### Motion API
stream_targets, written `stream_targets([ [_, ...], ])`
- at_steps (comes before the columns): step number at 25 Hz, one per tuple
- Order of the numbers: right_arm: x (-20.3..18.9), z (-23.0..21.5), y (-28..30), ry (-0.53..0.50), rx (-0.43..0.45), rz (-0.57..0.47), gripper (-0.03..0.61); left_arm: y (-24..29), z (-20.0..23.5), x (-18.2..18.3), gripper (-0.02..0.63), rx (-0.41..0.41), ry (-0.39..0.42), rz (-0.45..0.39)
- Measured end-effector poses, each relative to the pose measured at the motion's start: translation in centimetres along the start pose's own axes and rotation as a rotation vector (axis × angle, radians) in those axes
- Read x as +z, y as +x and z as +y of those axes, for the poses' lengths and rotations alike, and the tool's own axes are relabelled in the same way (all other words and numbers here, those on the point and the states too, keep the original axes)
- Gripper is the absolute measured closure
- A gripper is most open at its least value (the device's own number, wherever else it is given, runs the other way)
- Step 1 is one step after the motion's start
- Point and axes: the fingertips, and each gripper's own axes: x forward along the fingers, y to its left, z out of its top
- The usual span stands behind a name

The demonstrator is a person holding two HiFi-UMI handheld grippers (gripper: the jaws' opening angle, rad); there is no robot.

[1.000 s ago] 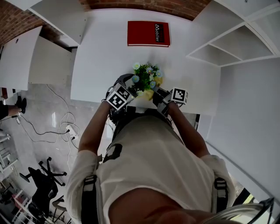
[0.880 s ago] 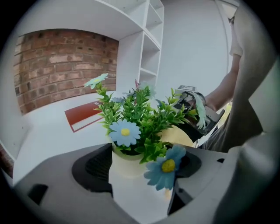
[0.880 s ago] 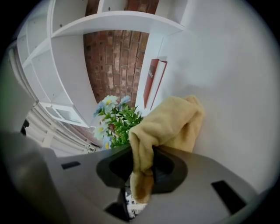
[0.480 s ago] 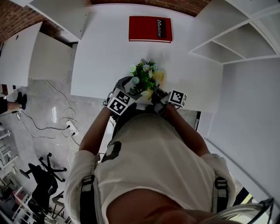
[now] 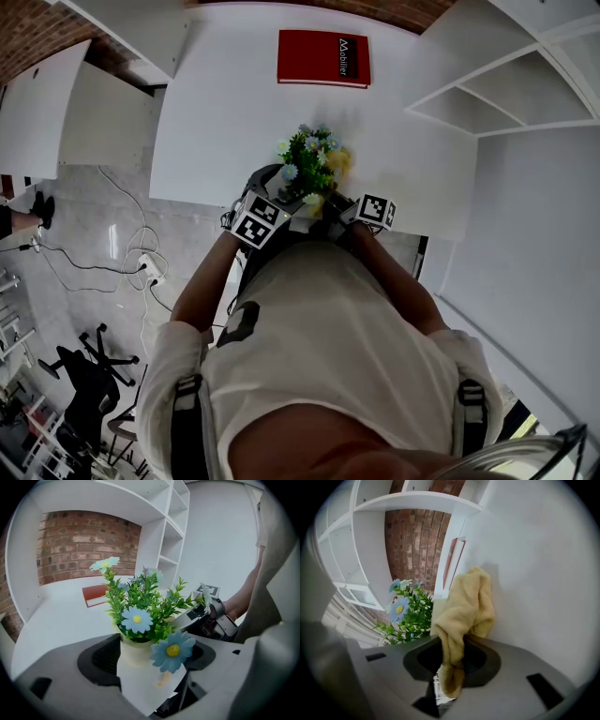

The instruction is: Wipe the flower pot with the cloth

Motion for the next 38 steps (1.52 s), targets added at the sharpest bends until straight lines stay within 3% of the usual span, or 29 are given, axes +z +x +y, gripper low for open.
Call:
stream_targets([
  [12, -1.0, -1.8, -0.5, -0.019, -0.093, 0.014, 0.491, -1.4, -1.9, -0.1, 0.252, -0.01, -0.029, -0.007],
  [16, -0.2, 1.2, -1.8, -0.033, -0.027, -0.014, 0.489, -1.8, -3.1, -0.5, 0.252, -0.057, -0.014, 0.0],
  [19, 0.6, 3.9, -2.8, -0.02, 0.066, -0.071, 0.489, -2.5, -2.1, -0.7, 0.252, -0.029, 0.021, -0.008],
  [22, 0.8, 4.2, -3.0, -0.048, 0.065, -0.081, 0.488, -3.0, -0.3, -0.2, 0.252, -0.025, 0.061, -0.019],
  [26, 0.5, 3.8, -2.3, -0.037, 0.076, -0.115, 0.487, -2.2, -0.6, -0.2, 0.252, -0.107, 0.14, 0.008],
  [30, 0.0, 2.8, -1.7, 0.005, 0.097, -0.158, 0.487, -1.4, -0.7, -1.1, 0.252, -0.082, 0.168, 0.013],
  [38, -2.6, -1.7, -0.8, -0.016, -0.093, -0.099, 0.489, -1.9, -2.3, -1.6, 0.252, -0.096, 0.159, 0.009],
])
